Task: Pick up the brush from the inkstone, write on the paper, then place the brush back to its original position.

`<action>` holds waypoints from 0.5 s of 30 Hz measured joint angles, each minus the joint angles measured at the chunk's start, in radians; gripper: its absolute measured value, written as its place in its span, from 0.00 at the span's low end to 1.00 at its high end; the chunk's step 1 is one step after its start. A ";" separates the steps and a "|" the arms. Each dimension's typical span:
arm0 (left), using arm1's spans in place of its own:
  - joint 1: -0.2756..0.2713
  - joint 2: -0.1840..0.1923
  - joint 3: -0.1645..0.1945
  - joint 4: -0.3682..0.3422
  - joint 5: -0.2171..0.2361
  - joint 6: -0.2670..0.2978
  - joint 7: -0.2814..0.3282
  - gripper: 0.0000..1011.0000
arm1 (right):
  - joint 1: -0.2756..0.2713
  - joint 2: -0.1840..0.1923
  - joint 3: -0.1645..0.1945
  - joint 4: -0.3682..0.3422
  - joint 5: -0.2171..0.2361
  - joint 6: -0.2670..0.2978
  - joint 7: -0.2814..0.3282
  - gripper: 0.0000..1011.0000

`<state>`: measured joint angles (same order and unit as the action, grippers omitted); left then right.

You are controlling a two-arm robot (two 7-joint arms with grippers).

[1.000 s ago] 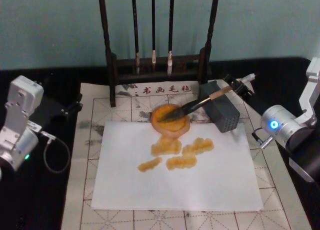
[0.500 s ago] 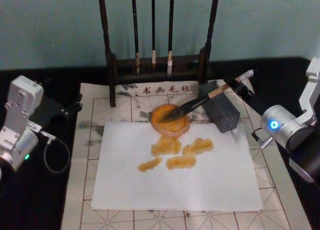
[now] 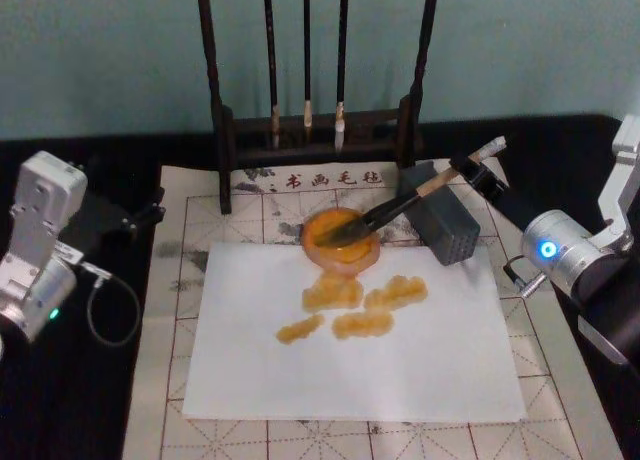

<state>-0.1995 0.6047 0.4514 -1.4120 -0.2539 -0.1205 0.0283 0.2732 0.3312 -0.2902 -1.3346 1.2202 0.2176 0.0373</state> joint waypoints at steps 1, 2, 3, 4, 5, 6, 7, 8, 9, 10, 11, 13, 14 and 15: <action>0.000 0.000 0.000 0.000 0.000 0.000 0.000 0.99 | 0.000 0.000 0.000 0.000 0.000 0.000 0.000 0.20; 0.000 0.000 0.000 0.000 0.000 0.000 0.000 0.99 | 0.000 0.000 0.000 0.000 0.000 0.000 0.000 0.20; 0.000 0.000 0.000 0.000 0.000 0.000 0.000 0.99 | 0.000 0.000 0.000 0.000 0.000 0.000 0.000 0.20; 0.000 0.000 0.000 0.000 0.000 0.000 0.000 0.99 | 0.000 0.000 0.000 0.000 0.000 0.000 0.000 0.20; 0.000 0.000 0.000 0.000 0.000 0.000 0.000 0.99 | 0.000 0.000 0.000 0.000 0.000 0.000 0.000 0.20; 0.000 0.000 0.000 0.000 0.000 0.000 0.000 0.99 | 0.000 0.000 0.000 0.000 0.000 0.000 0.000 0.20; 0.000 0.000 0.000 0.000 0.000 0.000 0.000 0.99 | 0.000 0.000 0.000 0.000 0.000 0.000 0.000 0.20; 0.000 0.000 0.000 0.000 0.000 0.000 0.000 0.99 | 0.000 0.000 0.000 0.000 0.000 0.000 0.000 0.20; 0.000 0.000 0.000 0.000 0.000 0.000 0.000 0.99 | 0.000 0.000 0.000 0.000 0.000 0.000 0.000 0.20; 0.000 0.000 0.000 0.000 0.000 0.000 0.000 0.99 | 0.000 0.000 0.000 0.000 0.000 0.000 0.000 0.20; 0.000 0.000 0.000 0.000 0.000 0.000 0.000 0.99 | 0.000 0.000 0.000 0.000 0.000 0.000 0.000 0.20; 0.000 0.000 0.000 0.000 0.000 0.000 0.000 0.99 | 0.000 0.000 0.000 0.000 0.000 0.000 0.000 0.20; 0.000 0.000 0.000 0.000 0.000 0.000 0.000 0.99 | 0.000 0.000 0.000 0.000 0.000 0.000 0.000 0.20; 0.000 0.000 0.000 0.000 0.000 0.000 0.000 0.99 | 0.000 0.000 -0.001 0.000 0.000 -0.001 0.000 0.20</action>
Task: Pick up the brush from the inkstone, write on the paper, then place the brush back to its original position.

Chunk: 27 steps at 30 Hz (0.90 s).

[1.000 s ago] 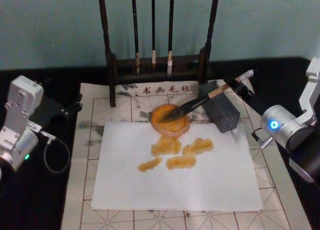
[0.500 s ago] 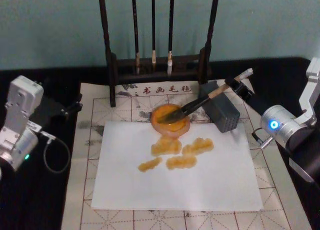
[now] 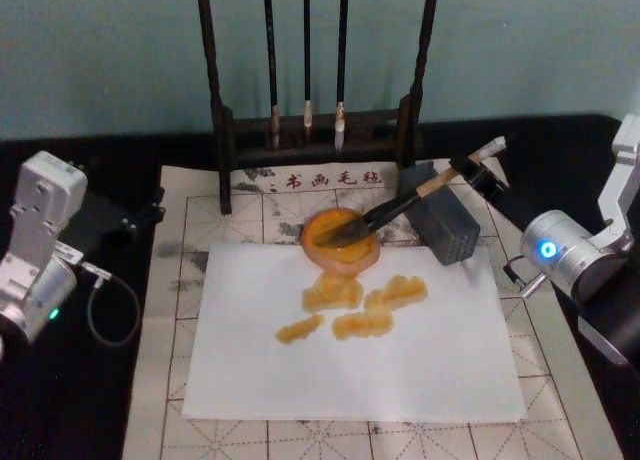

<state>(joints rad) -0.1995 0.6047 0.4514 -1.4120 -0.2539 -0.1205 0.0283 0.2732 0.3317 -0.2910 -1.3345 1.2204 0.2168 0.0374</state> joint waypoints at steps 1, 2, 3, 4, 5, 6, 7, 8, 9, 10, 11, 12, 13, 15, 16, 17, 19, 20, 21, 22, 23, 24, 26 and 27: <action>0.000 0.000 0.000 0.000 0.000 0.000 0.000 0.99 | 0.000 0.003 -0.004 -0.001 0.001 -0.004 0.002 0.20; 0.000 0.000 0.000 0.000 0.000 0.000 0.000 0.99 | 0.000 0.005 -0.005 -0.003 0.001 -0.006 0.004 0.20; 0.000 0.000 0.000 0.000 0.000 0.000 0.000 0.99 | 0.000 0.007 -0.007 -0.005 0.002 -0.009 0.005 0.20; 0.000 0.000 0.000 0.000 0.000 0.000 0.000 0.99 | 0.000 0.010 -0.010 -0.009 0.004 -0.013 0.008 0.20; 0.000 0.000 0.000 0.000 0.000 0.000 0.000 0.99 | 0.000 0.011 -0.011 -0.010 0.006 -0.016 0.011 0.20; 0.000 0.000 0.000 0.000 0.000 0.000 0.000 0.99 | 0.001 0.012 -0.013 -0.012 0.008 -0.017 0.012 0.20; 0.000 0.000 0.000 0.000 0.000 0.000 0.000 0.99 | 0.001 0.014 -0.014 -0.014 0.010 -0.020 0.015 0.20; 0.000 0.000 0.000 0.000 0.000 0.000 0.000 0.99 | 0.002 0.017 -0.017 -0.018 0.015 -0.023 0.019 0.20; 0.000 0.000 0.000 0.000 0.000 0.000 0.000 0.99 | 0.003 0.019 -0.018 -0.019 0.018 -0.024 0.020 0.20; 0.000 0.000 0.000 0.000 0.000 0.000 0.000 0.99 | 0.003 0.020 -0.020 -0.021 0.020 -0.026 0.022 0.20; 0.000 0.000 0.000 0.000 0.000 0.000 0.000 0.99 | 0.004 0.021 -0.021 -0.023 0.022 -0.027 0.024 0.20; 0.000 0.000 0.000 0.000 0.000 0.000 0.000 0.99 | 0.005 0.023 -0.023 -0.024 0.024 -0.028 0.026 0.20; 0.000 0.000 0.000 0.000 0.000 0.000 0.000 0.99 | 0.006 0.026 -0.026 -0.029 0.028 -0.031 0.030 0.20; 0.000 0.000 0.000 0.000 0.000 0.000 0.000 0.99 | 0.007 0.030 -0.029 -0.033 0.031 -0.033 0.034 0.20; 0.000 0.000 0.000 0.000 0.000 0.000 0.000 0.99 | 0.008 0.034 -0.033 -0.038 0.033 -0.036 0.039 0.20; 0.000 0.000 0.000 0.000 0.000 0.000 0.000 0.99 | 0.009 0.035 -0.035 -0.040 0.034 -0.037 0.041 0.20; 0.000 0.000 0.000 0.000 0.000 0.000 0.000 0.99 | 0.009 0.045 -0.042 -0.050 0.035 -0.041 0.046 0.20; 0.000 0.000 0.000 0.000 0.000 0.000 0.000 0.99 | 0.009 0.048 -0.044 -0.053 0.035 -0.042 0.048 0.20; 0.000 0.000 0.000 0.000 0.000 0.000 0.000 0.99 | 0.009 0.055 -0.049 -0.060 0.034 -0.046 0.051 0.20; 0.000 0.000 0.000 0.000 0.000 0.000 0.000 0.99 | 0.009 0.055 -0.049 -0.060 0.034 -0.046 0.051 0.20; 0.000 0.000 0.000 0.000 0.000 0.000 0.000 0.99 | 0.009 0.064 -0.055 -0.069 0.032 -0.050 0.055 0.20; 0.000 0.000 0.000 0.000 0.000 0.000 0.000 0.99 | 0.009 0.069 -0.058 -0.074 0.027 -0.053 0.058 0.20; 0.000 0.000 0.000 0.000 0.000 0.000 0.000 0.99 | 0.009 0.087 -0.071 -0.090 0.007 -0.064 0.065 0.20; 0.000 0.000 0.000 0.000 0.000 0.000 0.000 0.99 | 0.009 0.098 -0.077 -0.101 -0.005 -0.071 0.071 0.20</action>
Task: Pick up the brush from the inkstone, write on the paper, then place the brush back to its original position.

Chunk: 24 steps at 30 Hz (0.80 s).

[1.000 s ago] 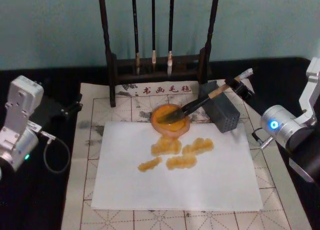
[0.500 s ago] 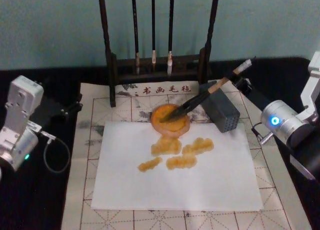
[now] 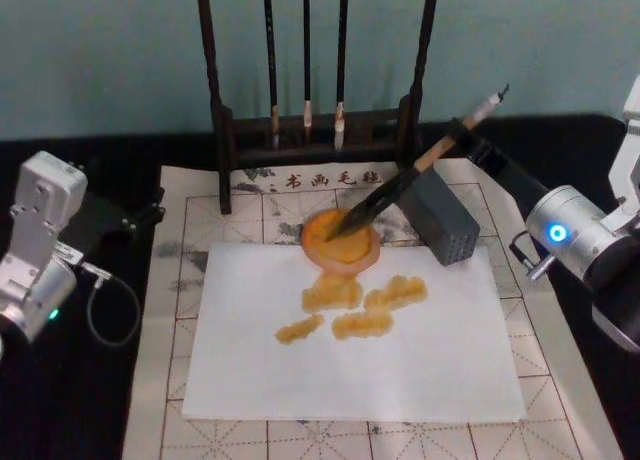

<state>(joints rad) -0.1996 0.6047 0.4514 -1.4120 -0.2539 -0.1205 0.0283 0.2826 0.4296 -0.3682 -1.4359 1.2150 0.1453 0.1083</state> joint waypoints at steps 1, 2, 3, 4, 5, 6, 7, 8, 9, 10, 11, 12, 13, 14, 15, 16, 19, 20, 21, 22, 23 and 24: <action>0.000 0.000 0.000 0.000 0.000 0.000 0.000 0.99 | 0.000 0.005 -0.002 -0.006 -0.007 -0.004 0.003 0.20; 0.000 0.000 0.000 0.000 0.000 0.000 0.000 0.99 | -0.001 0.010 -0.004 -0.012 -0.013 -0.008 0.006 0.20; 0.000 0.000 0.000 0.000 0.000 0.000 0.000 0.99 | -0.002 0.015 -0.005 -0.018 -0.019 -0.011 0.008 0.20; 0.000 0.000 0.000 0.000 0.000 0.000 0.000 0.99 | -0.004 0.019 -0.007 -0.023 -0.025 -0.014 0.011 0.20; 0.000 0.000 0.000 0.000 0.000 0.000 0.000 0.99 | -0.007 0.026 -0.009 -0.033 -0.036 -0.020 0.015 0.20; 0.000 0.000 0.000 0.000 0.000 0.000 0.000 0.99 | -0.009 0.030 -0.010 -0.038 -0.041 -0.023 0.017 0.20; 0.000 0.000 0.000 0.000 0.000 0.000 0.000 0.99 | -0.013 0.036 -0.011 -0.048 -0.052 -0.027 0.020 0.20; 0.000 0.000 0.000 0.000 0.000 0.000 0.000 0.99 | -0.015 0.039 -0.011 -0.052 -0.057 -0.028 0.021 0.20; 0.000 0.000 0.000 0.000 0.000 0.000 0.000 0.99 | -0.018 0.041 -0.012 -0.056 -0.063 -0.030 0.021 0.20; 0.000 0.000 0.000 0.000 0.000 0.000 0.000 0.99 | -0.023 0.045 -0.013 -0.062 -0.072 -0.031 0.022 0.20; 0.000 0.000 0.000 0.000 0.000 0.000 0.000 0.99 | -0.023 0.045 -0.013 -0.062 -0.072 -0.031 0.022 0.20; 0.000 0.000 0.000 0.000 0.000 0.000 0.000 0.99 | -0.029 0.049 -0.014 -0.069 -0.087 -0.033 0.022 0.20; 0.000 0.000 0.000 0.000 0.000 0.000 0.000 0.99 | -0.029 0.049 -0.014 -0.069 -0.087 -0.033 0.022 0.20; 0.000 0.000 0.000 0.000 0.000 0.000 0.000 0.99 | -0.033 0.050 -0.014 -0.073 -0.095 -0.034 0.022 0.20; 0.000 0.000 0.000 0.000 0.000 0.000 0.000 0.99 | -0.035 0.050 -0.014 -0.075 -0.099 -0.034 0.022 0.20; 0.000 0.000 0.000 0.000 0.000 0.000 0.000 0.99 | -0.037 0.050 -0.014 -0.076 -0.103 -0.034 0.022 0.20; 0.000 0.000 0.000 0.000 0.000 0.000 0.000 0.99 | -0.043 0.049 -0.012 -0.081 -0.113 -0.035 0.023 0.20; 0.000 0.000 0.000 0.000 0.000 0.000 0.000 0.99 | -0.047 0.048 -0.009 -0.083 -0.118 -0.035 0.023 0.20; 0.000 0.000 0.000 0.000 0.000 0.000 0.000 0.99 | -0.048 0.047 -0.007 -0.084 -0.120 -0.036 0.023 0.20; 0.000 0.000 0.000 0.000 0.000 0.000 0.000 0.99 | -0.051 0.047 -0.006 -0.085 -0.122 -0.036 0.023 0.20; 0.000 0.000 0.000 0.000 0.000 0.000 0.000 0.99 | -0.054 0.045 -0.002 -0.087 -0.126 -0.037 0.023 0.20; 0.000 0.000 0.000 0.000 0.000 0.000 0.000 0.99 | -0.056 0.045 0.000 -0.088 -0.128 -0.037 0.022 0.20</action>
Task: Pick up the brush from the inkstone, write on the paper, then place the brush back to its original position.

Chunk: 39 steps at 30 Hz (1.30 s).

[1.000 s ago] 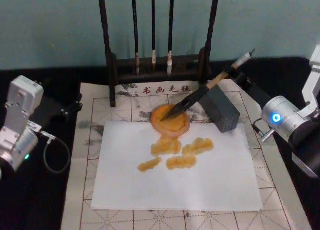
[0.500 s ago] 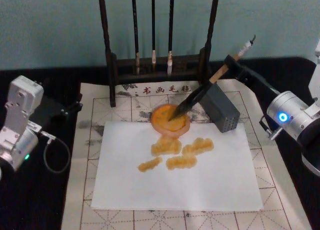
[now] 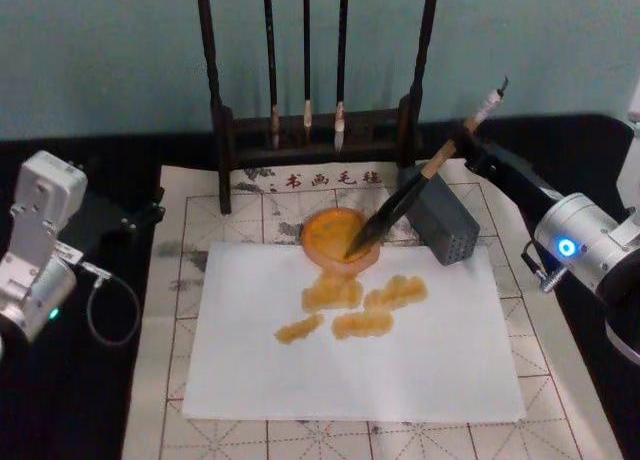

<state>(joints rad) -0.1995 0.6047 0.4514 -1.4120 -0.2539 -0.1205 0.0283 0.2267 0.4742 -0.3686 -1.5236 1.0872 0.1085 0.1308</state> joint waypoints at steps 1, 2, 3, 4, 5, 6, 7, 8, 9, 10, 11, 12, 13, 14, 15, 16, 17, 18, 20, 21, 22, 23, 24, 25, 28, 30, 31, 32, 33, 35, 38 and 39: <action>0.000 0.000 0.000 0.000 0.000 0.000 0.000 0.99 | -0.002 -0.001 0.002 -0.001 -0.002 0.000 0.000 0.20; 0.000 0.000 0.000 0.000 0.000 0.000 0.000 0.99 | -0.006 -0.002 0.006 -0.003 -0.005 0.000 -0.001 0.20; 0.000 0.000 0.000 0.000 0.000 0.000 0.000 0.99 | -0.007 -0.003 0.008 -0.003 -0.005 0.000 -0.001 0.20; 0.000 0.000 0.000 0.000 0.000 0.000 0.000 0.99 | -0.009 -0.004 0.009 -0.004 -0.007 0.000 -0.002 0.20; 0.000 0.000 0.000 0.000 0.000 0.000 0.000 0.99 | -0.010 -0.004 0.011 -0.005 -0.008 0.000 -0.002 0.20; 0.000 0.000 0.000 0.000 0.000 0.000 0.000 0.99 | -0.011 -0.005 0.013 -0.006 -0.009 0.000 -0.003 0.20; 0.000 0.000 0.000 0.000 0.000 0.000 0.000 0.99 | -0.014 -0.006 0.016 -0.007 -0.011 0.000 -0.003 0.20; 0.000 0.000 0.000 0.000 0.000 0.000 0.000 0.99 | -0.016 -0.007 0.018 -0.007 -0.012 0.000 -0.003 0.20; 0.000 0.000 0.000 0.000 0.000 0.000 0.000 0.99 | -0.017 -0.007 0.019 -0.008 -0.014 0.000 -0.004 0.20; 0.000 0.000 0.000 0.000 0.000 0.000 0.000 0.99 | -0.019 -0.008 0.023 -0.009 -0.016 0.001 -0.005 0.20; 0.000 0.000 0.000 0.000 0.000 0.000 0.000 0.99 | -0.021 -0.009 0.024 -0.010 -0.017 0.001 -0.006 0.20; 0.000 0.000 0.000 0.000 0.000 0.000 0.000 0.99 | -0.022 -0.010 0.025 -0.010 -0.018 0.001 -0.007 0.20; 0.000 0.000 0.000 0.000 0.000 0.000 0.000 0.99 | -0.025 -0.010 0.028 -0.012 -0.020 0.003 -0.008 0.20; 0.000 0.000 0.000 0.000 0.000 0.000 0.000 0.99 | -0.026 -0.011 0.029 -0.013 -0.020 0.003 -0.009 0.20; 0.000 0.000 0.000 0.000 0.000 0.000 0.000 0.99 | -0.030 -0.011 0.032 -0.014 -0.021 0.004 -0.009 0.20; 0.000 0.000 0.000 0.000 0.000 0.000 0.000 0.99 | -0.031 -0.011 0.033 -0.015 -0.022 0.005 -0.009 0.20; 0.000 0.000 0.000 0.000 0.000 0.000 0.000 0.99 | -0.033 -0.011 0.034 -0.016 -0.023 0.005 -0.010 0.20; 0.000 0.000 0.000 0.000 0.000 0.000 0.000 0.99 | -0.035 -0.011 0.036 -0.018 -0.023 0.005 -0.010 0.20; 0.000 0.000 0.000 0.000 0.000 0.000 0.000 0.99 | -0.040 -0.011 0.040 -0.022 -0.025 0.007 -0.011 0.20; 0.000 0.000 0.000 0.000 0.000 0.000 0.000 0.99 | -0.042 -0.011 0.042 -0.023 -0.026 0.007 -0.012 0.20; 0.000 0.000 0.000 0.000 0.000 0.000 0.000 0.99 | -0.045 -0.010 0.045 -0.026 -0.028 0.008 -0.014 0.20; 0.000 0.000 0.000 0.000 0.000 0.000 0.000 0.99 | -0.047 -0.011 0.046 -0.026 -0.028 0.008 -0.015 0.20; 0.000 0.000 0.000 0.000 0.000 0.000 0.000 0.99 | -0.048 -0.011 0.047 -0.028 -0.029 0.008 -0.016 0.20; 0.000 0.000 0.000 0.000 0.000 0.000 0.000 0.99 | -0.050 -0.010 0.049 -0.029 -0.030 0.008 -0.016 0.20; 0.000 0.000 0.000 0.000 0.000 0.000 0.000 0.99 | -0.055 -0.010 0.054 -0.034 -0.032 0.008 -0.018 0.20; 0.000 0.000 0.000 0.000 0.000 0.000 0.000 0.99 | -0.059 -0.010 0.058 -0.037 -0.034 0.008 -0.019 0.20; 0.000 0.000 0.000 0.000 0.000 0.000 0.000 0.99 | -0.061 -0.010 0.061 -0.039 -0.035 0.008 -0.019 0.20; 0.000 0.000 0.000 0.000 0.000 0.000 0.000 0.99 | -0.063 -0.010 0.063 -0.040 -0.036 0.008 -0.019 0.20; 0.000 0.000 0.000 0.000 0.000 0.000 0.000 0.99 | -0.064 -0.010 0.064 -0.041 -0.036 0.007 -0.019 0.20; 0.000 0.000 0.000 0.000 0.000 0.000 0.000 0.99 | -0.066 -0.010 0.066 -0.042 -0.037 0.007 -0.019 0.20; 0.000 0.000 0.000 0.000 0.000 0.000 0.000 0.99 | -0.071 -0.009 0.072 -0.046 -0.040 0.006 -0.021 0.20; 0.000 0.000 0.000 0.000 0.000 0.000 0.000 0.99 | -0.071 -0.009 0.074 -0.047 -0.040 0.006 -0.021 0.20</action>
<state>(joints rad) -0.1996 0.6047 0.4514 -1.4120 -0.2539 -0.1205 0.0283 0.1552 0.4650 -0.2949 -1.5707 1.0469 0.1144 0.1094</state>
